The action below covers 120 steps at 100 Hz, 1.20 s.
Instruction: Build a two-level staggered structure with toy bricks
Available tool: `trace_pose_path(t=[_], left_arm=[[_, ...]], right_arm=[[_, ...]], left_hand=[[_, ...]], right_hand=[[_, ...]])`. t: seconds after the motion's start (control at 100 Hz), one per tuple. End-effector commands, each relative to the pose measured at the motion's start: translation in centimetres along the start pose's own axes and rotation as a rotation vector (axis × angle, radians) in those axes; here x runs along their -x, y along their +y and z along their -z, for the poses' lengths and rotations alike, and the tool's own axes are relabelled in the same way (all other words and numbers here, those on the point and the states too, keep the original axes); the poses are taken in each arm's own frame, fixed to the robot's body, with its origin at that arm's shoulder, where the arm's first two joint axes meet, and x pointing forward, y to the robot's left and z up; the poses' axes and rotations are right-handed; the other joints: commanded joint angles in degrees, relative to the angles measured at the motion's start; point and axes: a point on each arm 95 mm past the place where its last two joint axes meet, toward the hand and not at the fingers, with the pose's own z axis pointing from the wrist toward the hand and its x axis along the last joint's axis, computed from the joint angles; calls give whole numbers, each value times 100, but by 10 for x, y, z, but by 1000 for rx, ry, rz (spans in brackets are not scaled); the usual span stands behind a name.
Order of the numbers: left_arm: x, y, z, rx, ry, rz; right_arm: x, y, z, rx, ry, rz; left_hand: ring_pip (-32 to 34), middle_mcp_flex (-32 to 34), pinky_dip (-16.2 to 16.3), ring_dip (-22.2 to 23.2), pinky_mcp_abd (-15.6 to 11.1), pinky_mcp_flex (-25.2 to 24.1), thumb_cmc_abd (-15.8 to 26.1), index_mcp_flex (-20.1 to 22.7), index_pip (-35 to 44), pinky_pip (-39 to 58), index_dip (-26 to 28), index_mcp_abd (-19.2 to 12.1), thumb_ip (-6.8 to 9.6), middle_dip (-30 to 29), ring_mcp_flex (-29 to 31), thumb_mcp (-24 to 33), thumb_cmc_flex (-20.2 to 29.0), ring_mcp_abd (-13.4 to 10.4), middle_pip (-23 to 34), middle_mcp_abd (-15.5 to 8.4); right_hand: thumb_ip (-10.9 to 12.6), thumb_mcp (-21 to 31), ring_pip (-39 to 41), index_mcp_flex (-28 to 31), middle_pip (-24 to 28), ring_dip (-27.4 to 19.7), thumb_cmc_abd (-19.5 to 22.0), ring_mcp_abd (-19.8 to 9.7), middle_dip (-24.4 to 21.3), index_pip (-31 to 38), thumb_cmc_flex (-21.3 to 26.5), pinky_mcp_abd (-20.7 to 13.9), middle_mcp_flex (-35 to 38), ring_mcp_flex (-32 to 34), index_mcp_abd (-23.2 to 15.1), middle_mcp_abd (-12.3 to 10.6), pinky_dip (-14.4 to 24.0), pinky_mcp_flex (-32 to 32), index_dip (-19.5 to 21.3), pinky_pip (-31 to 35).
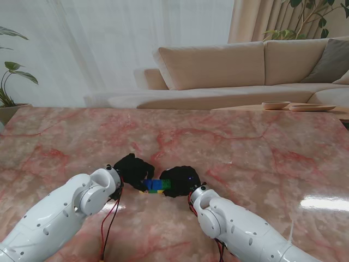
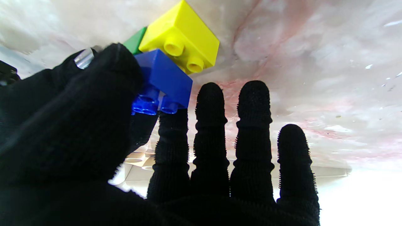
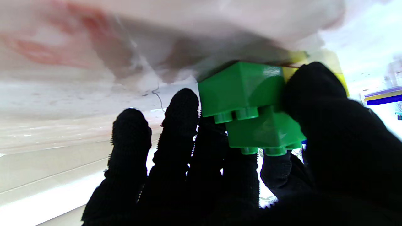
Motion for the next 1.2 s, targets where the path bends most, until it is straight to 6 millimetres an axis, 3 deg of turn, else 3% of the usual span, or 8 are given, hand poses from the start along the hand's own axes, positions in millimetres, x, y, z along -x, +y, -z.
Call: trace_pose_path(t=[0.0,0.47,0.76,0.96,1.08,1.14,1.19], left_arm=[[-2,5,-1,9,6,3],[-2,6,-2,25,8,-8],[-2,7,-2,25,10,-20],[-1,6,-1,25,8,-32],[0,5,-1,23,6,-37],[1,5,-1,21,6,-36],[1,5,-1,19,8,-32]], right_arm=[[0,-6,2,-24,-6,-8],[0,-7,2,-25,-6,-15],[1,-7,2,-25,-8,-14],[1,-7,2,-26,-6,-17],[1,-7,2,-27,-6,-18],[1,-7,1,-27,-6,-20],[1,-7,2,-27,-6,-20]], left_hand=[[204,132,125,86,60,-62,102,485,849,191,370,-664,-28,5,93,112,6,-37,206,-99],[158,-32,125,114,47,-115,107,425,752,134,487,-594,-28,-543,6,-42,-151,-47,344,-96],[20,-278,109,99,9,-224,21,264,412,11,804,-301,-64,-600,-186,303,-569,-70,290,-121],[-125,-487,95,66,-14,-352,54,129,210,-127,938,-127,75,-637,-373,535,-830,-75,185,-127],[-205,-608,96,41,-22,-393,114,41,54,-200,1003,-15,221,-686,-460,669,-941,-76,113,-97],[-232,-639,112,34,-22,-401,121,25,-37,-226,1088,28,392,-731,-487,770,-1046,-76,103,-93],[-237,-644,112,34,-29,-420,109,30,-50,-243,1117,33,410,-738,-497,766,-1079,-69,107,-96]], right_hand=[[-4,137,25,12,52,66,99,-204,-67,5,255,-61,-32,-49,-208,-84,11,-41,120,36],[-7,138,29,15,53,69,92,-200,-55,11,264,-62,-22,-44,-212,-81,20,-42,116,37],[-8,136,33,16,50,72,100,-200,-56,12,258,-62,-18,-41,-214,-85,24,-42,114,36],[-4,140,32,19,46,72,98,-196,-64,9,244,-57,-15,-44,-202,-76,27,-41,114,38],[-1,146,31,24,48,72,92,-199,-68,6,242,-55,-13,-43,-198,-75,30,-42,114,39],[-2,148,32,25,50,73,87,-197,-68,7,245,-55,-13,-41,-201,-75,30,-42,116,39],[-3,150,33,25,51,73,92,-196,-68,6,248,-55,-13,-39,-206,-78,31,-42,117,39]])
